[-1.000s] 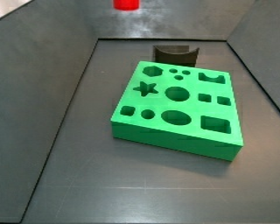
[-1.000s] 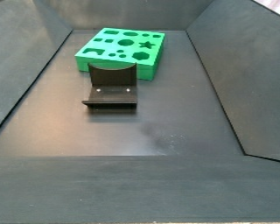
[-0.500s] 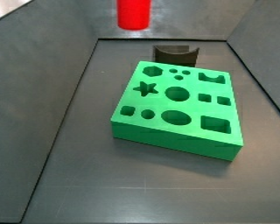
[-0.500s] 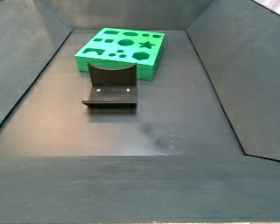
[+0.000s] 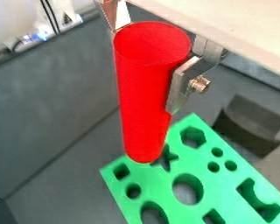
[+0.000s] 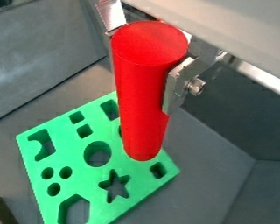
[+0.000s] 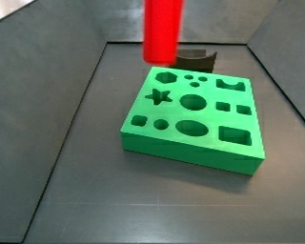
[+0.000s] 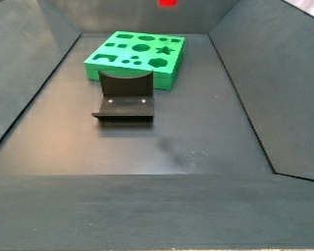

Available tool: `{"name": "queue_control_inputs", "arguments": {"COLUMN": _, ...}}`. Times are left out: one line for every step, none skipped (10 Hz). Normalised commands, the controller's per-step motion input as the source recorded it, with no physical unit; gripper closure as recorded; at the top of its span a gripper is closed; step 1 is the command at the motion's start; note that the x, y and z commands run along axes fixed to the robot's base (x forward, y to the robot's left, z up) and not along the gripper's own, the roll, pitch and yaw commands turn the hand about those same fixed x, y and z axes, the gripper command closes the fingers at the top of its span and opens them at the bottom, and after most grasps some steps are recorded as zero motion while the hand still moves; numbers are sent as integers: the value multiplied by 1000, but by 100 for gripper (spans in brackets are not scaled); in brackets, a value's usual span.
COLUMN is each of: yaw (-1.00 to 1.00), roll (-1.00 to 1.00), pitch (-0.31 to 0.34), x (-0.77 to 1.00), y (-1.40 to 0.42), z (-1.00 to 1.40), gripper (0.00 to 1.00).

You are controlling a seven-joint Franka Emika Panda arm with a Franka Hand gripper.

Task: Pick up the round object. Move up. Move to above the board. Insert the round object.
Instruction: Insert the round object.

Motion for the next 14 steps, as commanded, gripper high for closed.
{"name": "queue_control_inputs", "arguments": {"yaw": 0, "roll": 0, "pitch": 0, "x": 1000, "y": 83, "z": -531, "gripper": 100}}
{"name": "queue_control_inputs", "arguments": {"yaw": 0, "roll": 0, "pitch": 0, "x": 1000, "y": 74, "z": -460, "gripper": 100}}
{"name": "queue_control_inputs", "arguments": {"yaw": 0, "roll": 24, "pitch": 0, "x": 1000, "y": 77, "z": -331, "gripper": 100}}
{"name": "queue_control_inputs", "arguments": {"yaw": 0, "roll": 70, "pitch": 0, "x": 1000, "y": 143, "z": -117, "gripper": 100}}
{"name": "queue_control_inputs", "arguments": {"yaw": 49, "roll": 160, "pitch": -50, "x": 960, "y": 86, "z": -34, "gripper": 100}}
{"name": "queue_control_inputs", "arguments": {"yaw": 111, "roll": 164, "pitch": -96, "x": 826, "y": 89, "z": -80, "gripper": 100}}
{"name": "queue_control_inputs", "arguments": {"yaw": 74, "roll": 103, "pitch": -100, "x": 874, "y": 129, "z": -169, "gripper": 100}}
{"name": "queue_control_inputs", "arguments": {"yaw": 51, "roll": 80, "pitch": -100, "x": 871, "y": 114, "z": -286, "gripper": 100}}
{"name": "queue_control_inputs", "arguments": {"yaw": 66, "roll": 57, "pitch": -126, "x": 786, "y": 106, "z": -449, "gripper": 100}}
{"name": "queue_control_inputs", "arguments": {"yaw": 66, "roll": 87, "pitch": -124, "x": 746, "y": 40, "z": -517, "gripper": 100}}
{"name": "queue_control_inputs", "arguments": {"yaw": 0, "roll": 203, "pitch": -96, "x": 560, "y": -66, "z": -654, "gripper": 100}}
{"name": "queue_control_inputs", "arguments": {"yaw": 0, "roll": 251, "pitch": -91, "x": 366, "y": -49, "z": -551, "gripper": 100}}
{"name": "queue_control_inputs", "arguments": {"yaw": 26, "roll": 371, "pitch": -33, "x": 200, "y": -71, "z": -243, "gripper": 100}}
{"name": "queue_control_inputs", "arguments": {"yaw": 0, "roll": 300, "pitch": 37, "x": 114, "y": -26, "z": 0, "gripper": 100}}
